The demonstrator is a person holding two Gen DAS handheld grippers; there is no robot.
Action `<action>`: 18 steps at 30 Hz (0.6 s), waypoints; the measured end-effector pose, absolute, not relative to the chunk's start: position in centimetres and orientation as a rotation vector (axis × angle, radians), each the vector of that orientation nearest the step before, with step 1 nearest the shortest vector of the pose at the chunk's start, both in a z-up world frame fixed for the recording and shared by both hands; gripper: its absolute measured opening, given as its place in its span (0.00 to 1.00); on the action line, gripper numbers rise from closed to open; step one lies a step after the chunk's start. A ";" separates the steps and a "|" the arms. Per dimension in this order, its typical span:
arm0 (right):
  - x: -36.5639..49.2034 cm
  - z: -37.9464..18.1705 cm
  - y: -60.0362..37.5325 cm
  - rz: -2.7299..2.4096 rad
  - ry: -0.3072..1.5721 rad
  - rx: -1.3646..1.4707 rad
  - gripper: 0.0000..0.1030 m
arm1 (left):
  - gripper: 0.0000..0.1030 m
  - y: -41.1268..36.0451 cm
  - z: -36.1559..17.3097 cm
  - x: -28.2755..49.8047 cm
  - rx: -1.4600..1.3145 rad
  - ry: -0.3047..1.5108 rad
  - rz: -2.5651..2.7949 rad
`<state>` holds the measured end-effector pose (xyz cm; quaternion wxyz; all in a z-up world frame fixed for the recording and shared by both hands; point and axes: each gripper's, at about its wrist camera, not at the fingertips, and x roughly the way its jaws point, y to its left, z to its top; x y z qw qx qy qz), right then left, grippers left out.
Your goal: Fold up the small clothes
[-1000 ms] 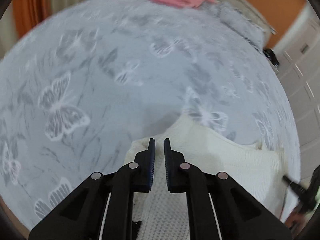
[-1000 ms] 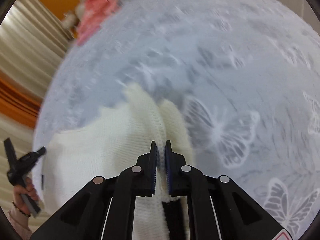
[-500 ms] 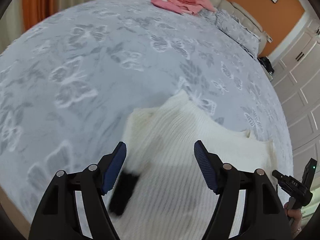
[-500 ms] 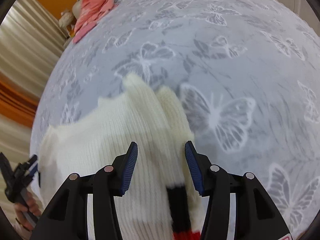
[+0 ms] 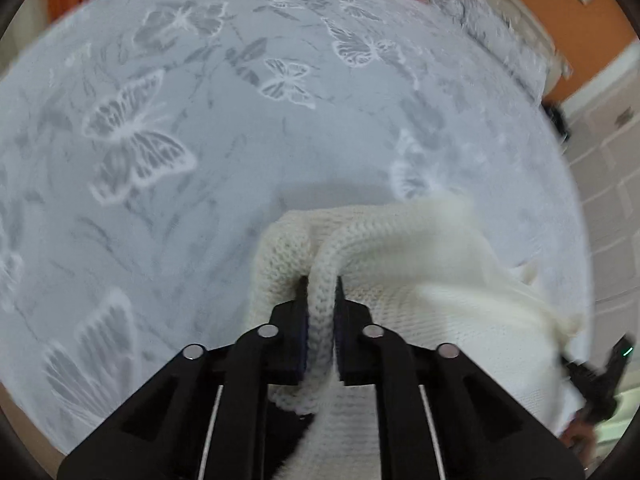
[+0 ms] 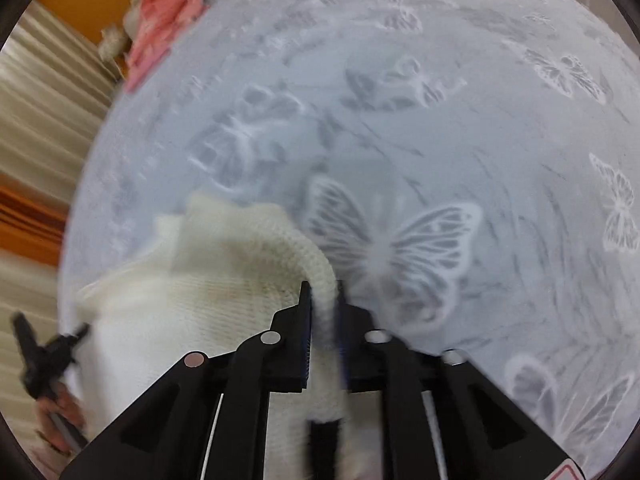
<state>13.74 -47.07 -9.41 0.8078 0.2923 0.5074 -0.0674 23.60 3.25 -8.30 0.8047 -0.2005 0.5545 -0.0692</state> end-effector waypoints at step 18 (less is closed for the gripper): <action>1.0 -12.9 -41.7 -0.035 1.128 0.919 0.16 | 0.56 7.0 -10.8 10.4 -0.653 1.313 -0.119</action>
